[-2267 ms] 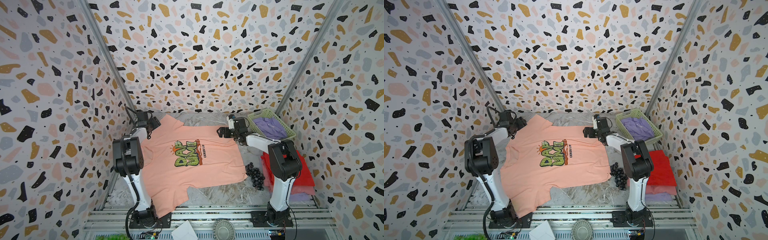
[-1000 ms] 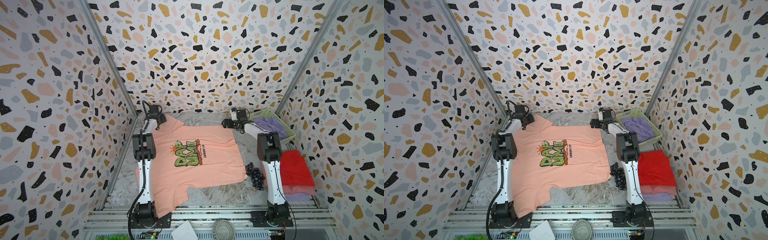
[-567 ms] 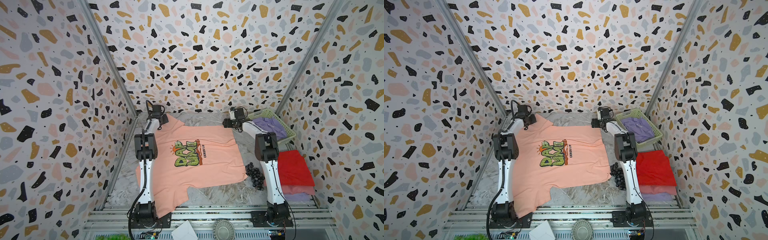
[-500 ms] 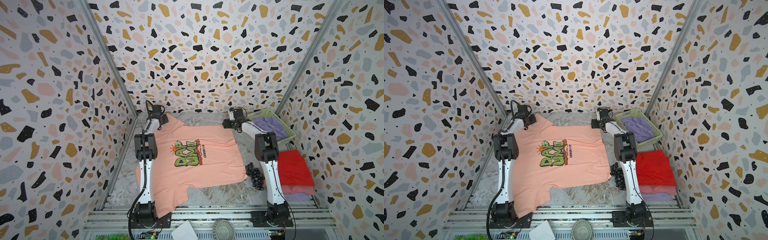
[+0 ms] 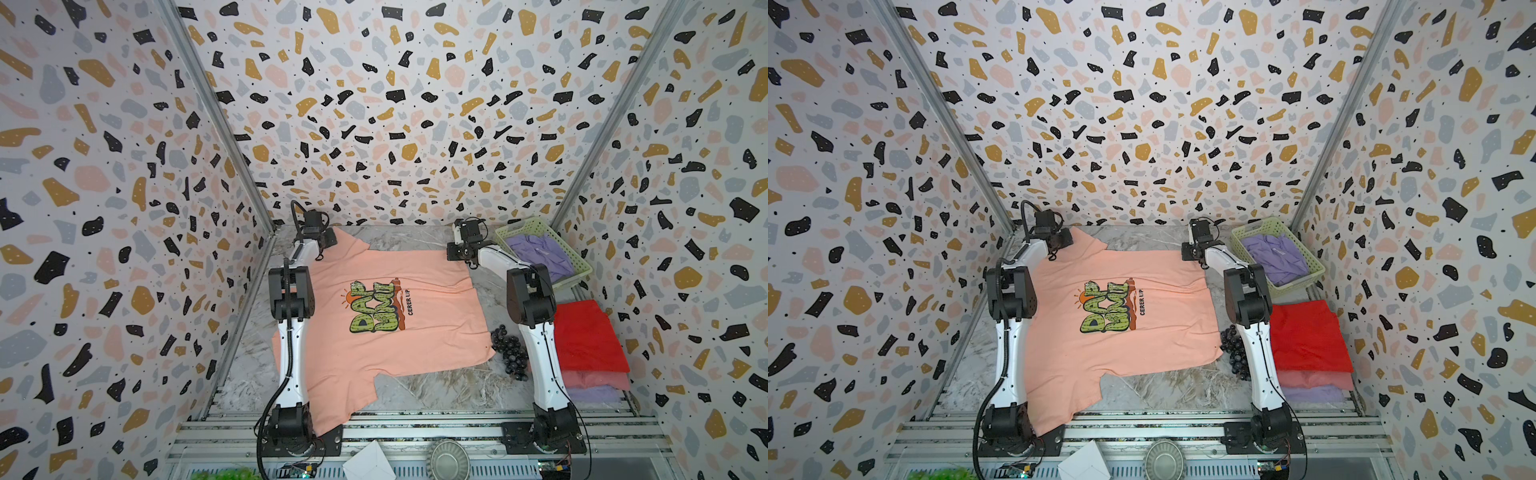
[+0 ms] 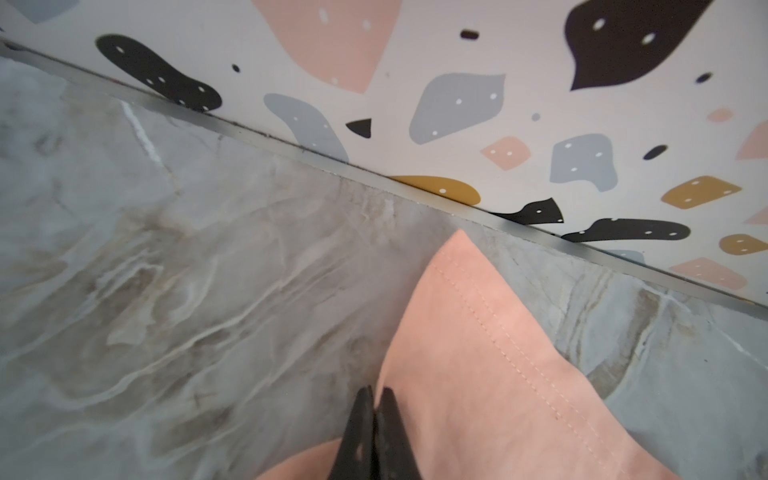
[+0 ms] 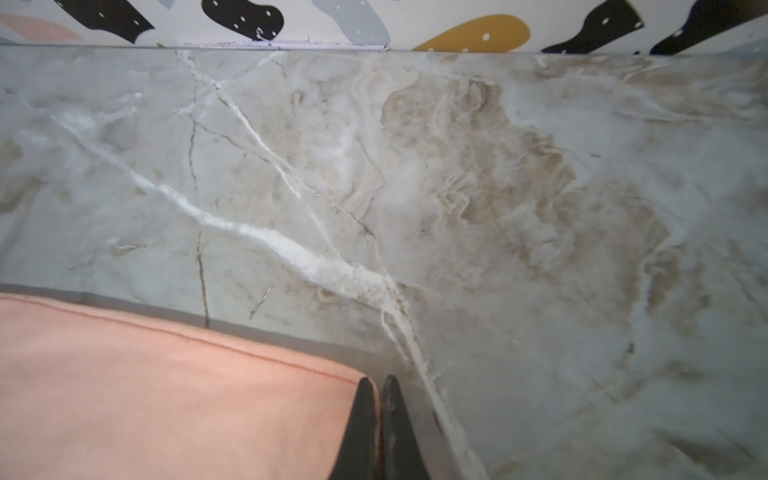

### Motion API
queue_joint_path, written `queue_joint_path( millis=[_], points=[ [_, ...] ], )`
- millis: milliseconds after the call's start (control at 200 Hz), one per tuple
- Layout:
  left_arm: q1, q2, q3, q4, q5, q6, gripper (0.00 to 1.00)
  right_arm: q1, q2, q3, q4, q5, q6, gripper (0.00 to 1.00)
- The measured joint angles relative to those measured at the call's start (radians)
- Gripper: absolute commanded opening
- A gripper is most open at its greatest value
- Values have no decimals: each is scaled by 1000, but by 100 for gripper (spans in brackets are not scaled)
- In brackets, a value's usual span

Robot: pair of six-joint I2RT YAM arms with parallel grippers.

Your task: Fold and stack the t-shirts

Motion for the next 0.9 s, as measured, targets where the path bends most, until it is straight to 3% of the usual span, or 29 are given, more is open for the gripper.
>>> queue_joint_path(
  millis=[320, 671, 901],
  points=[
    [13, -98, -138, 112, 68, 4, 0, -3, -103, -116, 51, -58, -63, 0],
    [42, -315, -322, 184, 80, 49, 0, -14, -230, -225, 90, -84, -111, 0],
    [44, -500, -541, 192, 47, 80, 0, -19, -299, -321, 102, -93, -150, 0]
  ],
)
